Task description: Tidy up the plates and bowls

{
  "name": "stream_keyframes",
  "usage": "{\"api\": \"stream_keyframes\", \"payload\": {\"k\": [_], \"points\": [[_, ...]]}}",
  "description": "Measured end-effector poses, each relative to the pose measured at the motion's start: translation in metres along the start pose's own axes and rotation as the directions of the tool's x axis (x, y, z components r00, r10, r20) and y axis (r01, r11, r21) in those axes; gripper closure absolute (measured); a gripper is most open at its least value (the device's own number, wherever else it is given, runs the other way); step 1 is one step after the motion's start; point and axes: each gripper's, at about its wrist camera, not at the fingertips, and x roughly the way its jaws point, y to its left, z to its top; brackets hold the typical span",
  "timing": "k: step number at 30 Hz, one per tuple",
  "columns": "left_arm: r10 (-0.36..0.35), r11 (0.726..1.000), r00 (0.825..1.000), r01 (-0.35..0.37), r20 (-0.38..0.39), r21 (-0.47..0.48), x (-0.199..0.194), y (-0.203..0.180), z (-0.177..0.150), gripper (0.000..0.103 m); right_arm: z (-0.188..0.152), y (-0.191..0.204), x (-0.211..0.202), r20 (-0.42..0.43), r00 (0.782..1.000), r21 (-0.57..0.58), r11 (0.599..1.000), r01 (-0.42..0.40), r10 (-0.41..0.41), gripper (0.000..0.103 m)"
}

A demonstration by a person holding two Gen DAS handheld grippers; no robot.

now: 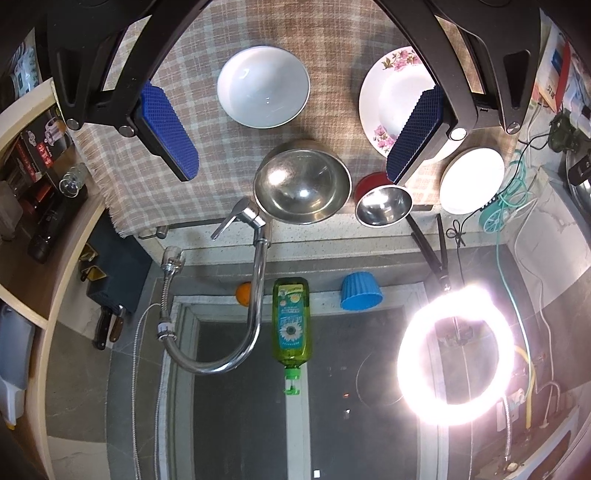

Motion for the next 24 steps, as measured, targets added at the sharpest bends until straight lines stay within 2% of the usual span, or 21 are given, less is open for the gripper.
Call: {"api": "stream_keyframes", "payload": {"k": [9,15,17,24], "points": [[-0.029,1.0,0.996,0.029,-0.079,-0.001,0.023,0.003,-0.008,0.001,-0.007,0.006,0.019,-0.055,0.994,-0.012,0.995,-0.094,0.093,0.0],[-0.073,0.997,0.986,0.069,-0.15,-0.033,0.044,0.008,-0.019,0.004,-0.016,0.016,0.036,-0.11,0.977,-0.011,0.983,-0.185,0.182,0.0],[-0.096,0.995,0.979,0.088,-0.181,-0.051,0.052,0.01,-0.023,0.011,-0.02,0.022,0.044,-0.14,0.966,-0.016,0.975,-0.222,0.218,0.004],[-0.176,0.982,0.945,0.149,-0.276,-0.116,0.08,0.013,-0.037,0.034,-0.036,0.043,0.074,-0.261,0.914,-0.001,0.946,-0.324,0.312,0.029]]}}
